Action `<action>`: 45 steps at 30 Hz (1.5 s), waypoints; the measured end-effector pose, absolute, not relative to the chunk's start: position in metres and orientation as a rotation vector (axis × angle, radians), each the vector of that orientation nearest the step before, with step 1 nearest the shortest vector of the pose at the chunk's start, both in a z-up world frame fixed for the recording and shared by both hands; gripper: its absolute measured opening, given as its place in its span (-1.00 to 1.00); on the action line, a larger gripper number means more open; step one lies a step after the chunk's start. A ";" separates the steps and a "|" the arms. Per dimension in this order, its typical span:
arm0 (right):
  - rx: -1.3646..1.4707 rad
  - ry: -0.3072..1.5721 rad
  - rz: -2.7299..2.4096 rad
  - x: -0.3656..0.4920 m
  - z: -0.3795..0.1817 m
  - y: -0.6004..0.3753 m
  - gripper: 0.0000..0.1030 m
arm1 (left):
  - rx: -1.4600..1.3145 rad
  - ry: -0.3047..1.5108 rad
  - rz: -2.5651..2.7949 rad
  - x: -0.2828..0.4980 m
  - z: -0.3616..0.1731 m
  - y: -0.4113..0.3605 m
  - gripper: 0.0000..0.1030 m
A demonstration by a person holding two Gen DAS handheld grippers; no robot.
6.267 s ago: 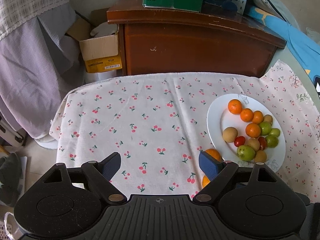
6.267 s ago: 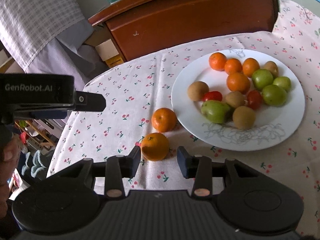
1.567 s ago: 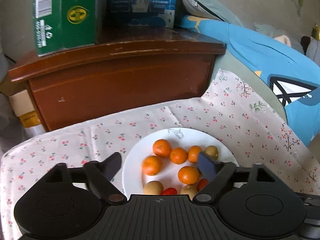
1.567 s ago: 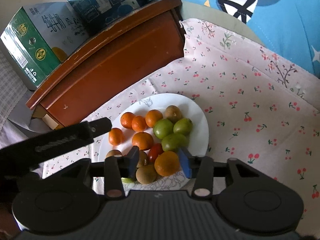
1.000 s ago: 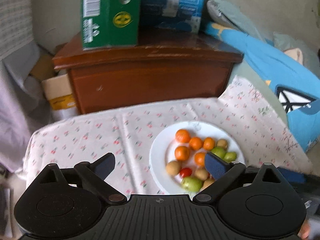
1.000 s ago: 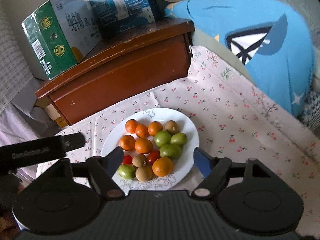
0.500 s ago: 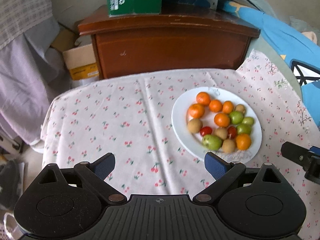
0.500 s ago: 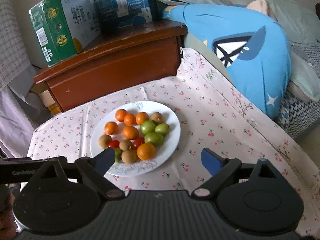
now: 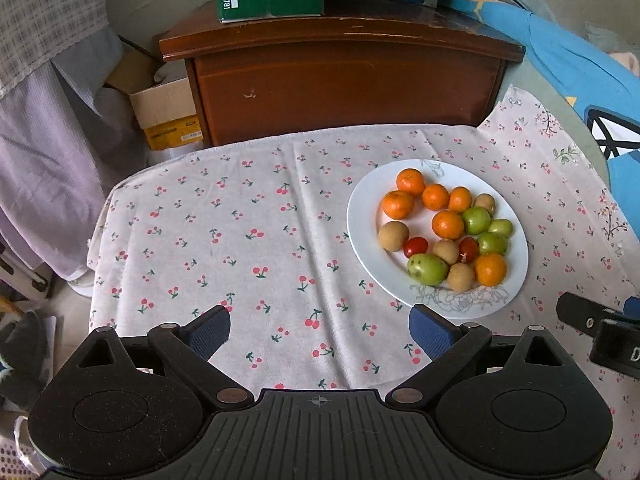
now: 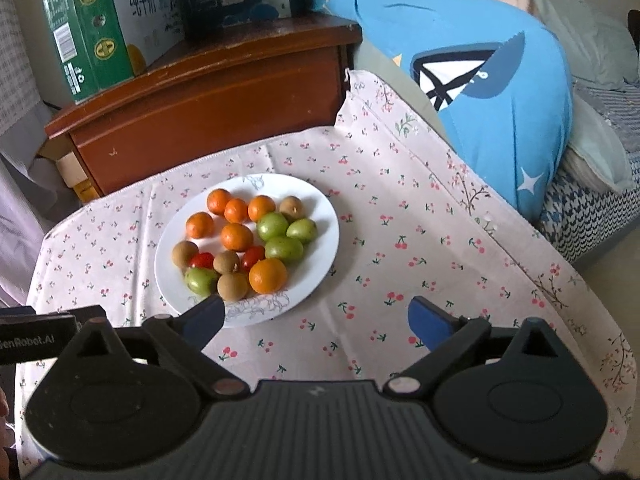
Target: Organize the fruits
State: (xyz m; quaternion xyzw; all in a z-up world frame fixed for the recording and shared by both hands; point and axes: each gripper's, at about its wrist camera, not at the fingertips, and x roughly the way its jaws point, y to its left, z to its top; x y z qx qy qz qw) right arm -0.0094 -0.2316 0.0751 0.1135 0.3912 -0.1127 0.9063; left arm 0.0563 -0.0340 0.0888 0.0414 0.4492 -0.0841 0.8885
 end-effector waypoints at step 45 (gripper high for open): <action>0.110 0.934 -0.284 0.052 0.034 -0.207 0.92 | 0.139 1.003 -0.059 0.098 0.049 -0.053 0.89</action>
